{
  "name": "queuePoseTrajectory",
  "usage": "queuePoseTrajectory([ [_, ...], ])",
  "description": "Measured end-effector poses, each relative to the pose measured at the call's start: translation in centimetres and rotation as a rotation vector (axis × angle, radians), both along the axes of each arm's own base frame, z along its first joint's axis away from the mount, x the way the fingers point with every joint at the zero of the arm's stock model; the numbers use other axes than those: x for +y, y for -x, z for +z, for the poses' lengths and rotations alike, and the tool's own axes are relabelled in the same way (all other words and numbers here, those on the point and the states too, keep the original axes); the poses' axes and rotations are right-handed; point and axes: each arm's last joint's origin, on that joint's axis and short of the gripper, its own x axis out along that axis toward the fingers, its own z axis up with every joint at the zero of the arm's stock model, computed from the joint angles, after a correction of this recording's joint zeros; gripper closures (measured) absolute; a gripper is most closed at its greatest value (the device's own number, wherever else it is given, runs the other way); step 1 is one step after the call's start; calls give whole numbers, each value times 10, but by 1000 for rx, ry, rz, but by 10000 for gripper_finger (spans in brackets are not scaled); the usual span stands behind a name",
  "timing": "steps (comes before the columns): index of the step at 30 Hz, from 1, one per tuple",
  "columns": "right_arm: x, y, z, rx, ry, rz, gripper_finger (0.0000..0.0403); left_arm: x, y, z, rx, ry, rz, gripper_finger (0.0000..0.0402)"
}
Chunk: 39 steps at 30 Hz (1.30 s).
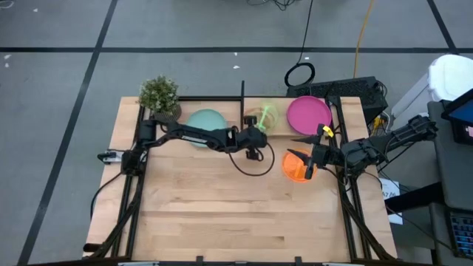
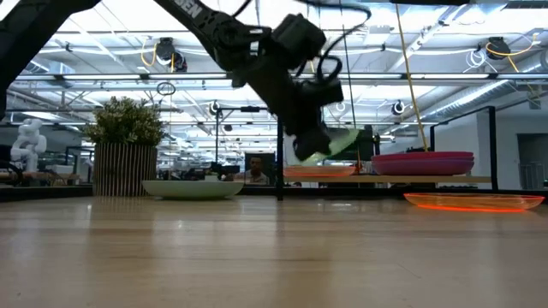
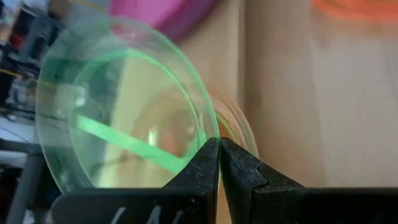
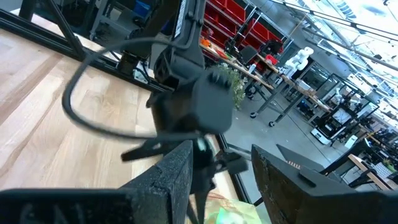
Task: Place and stack plates onto a shelf
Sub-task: Stack the small green plate on top of the small green plate
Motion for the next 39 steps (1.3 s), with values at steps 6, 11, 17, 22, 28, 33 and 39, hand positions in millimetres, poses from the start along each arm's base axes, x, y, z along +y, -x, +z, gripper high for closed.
queuePoseTrajectory([
  [6, 0, 0, 0, 0, 0, 0, 255, 2, -1, 3, -25, -10, 24, 382],
  [11, 0, 0, 0, 0, 0, 0, 255, 2, -1, 4, -22, -20, 23, 382],
  [17, 0, 0, 0, 0, 0, 0, 255, -2, -1, 4, -11, -51, 32, 382],
  [22, 0, 0, 0, 1, 0, 0, 255, -3, 0, 3, -17, -14, 54, 382],
  [28, 0, 0, 0, 2, 1, 0, 255, -3, 1, 1, -10, 6, 71, 382],
  [33, 0, 0, 0, 2, 1, 0, 255, -4, 1, 3, -33, 22, 79, 358],
  [39, 0, 0, 0, 4, 2, 0, 255, -9, 0, 3, -39, -3, 106, 288],
])
